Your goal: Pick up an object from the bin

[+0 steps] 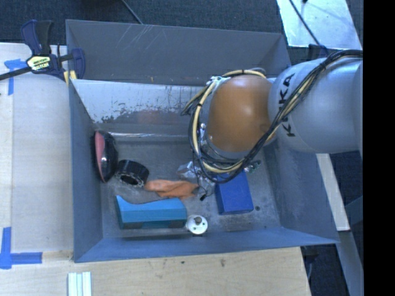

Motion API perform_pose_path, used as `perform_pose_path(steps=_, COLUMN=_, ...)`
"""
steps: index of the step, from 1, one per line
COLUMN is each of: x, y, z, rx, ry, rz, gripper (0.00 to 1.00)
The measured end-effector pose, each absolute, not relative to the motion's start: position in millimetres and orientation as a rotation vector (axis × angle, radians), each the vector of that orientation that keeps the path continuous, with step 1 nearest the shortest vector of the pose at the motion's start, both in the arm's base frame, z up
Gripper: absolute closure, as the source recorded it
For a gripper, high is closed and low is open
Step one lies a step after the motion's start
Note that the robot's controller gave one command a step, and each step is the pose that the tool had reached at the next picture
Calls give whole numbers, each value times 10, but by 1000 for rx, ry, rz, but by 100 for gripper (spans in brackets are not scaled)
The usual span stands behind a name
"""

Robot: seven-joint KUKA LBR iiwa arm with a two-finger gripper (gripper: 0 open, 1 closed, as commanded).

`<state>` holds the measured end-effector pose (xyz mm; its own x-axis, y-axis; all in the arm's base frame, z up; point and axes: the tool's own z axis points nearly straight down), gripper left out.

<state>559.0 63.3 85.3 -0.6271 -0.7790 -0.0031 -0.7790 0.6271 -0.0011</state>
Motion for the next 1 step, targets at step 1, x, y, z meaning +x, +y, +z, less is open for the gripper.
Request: perform_pose_path(steps=1, x=5590, y=633, z=852, rx=-1354, ry=2831, rz=1, gripper=100)
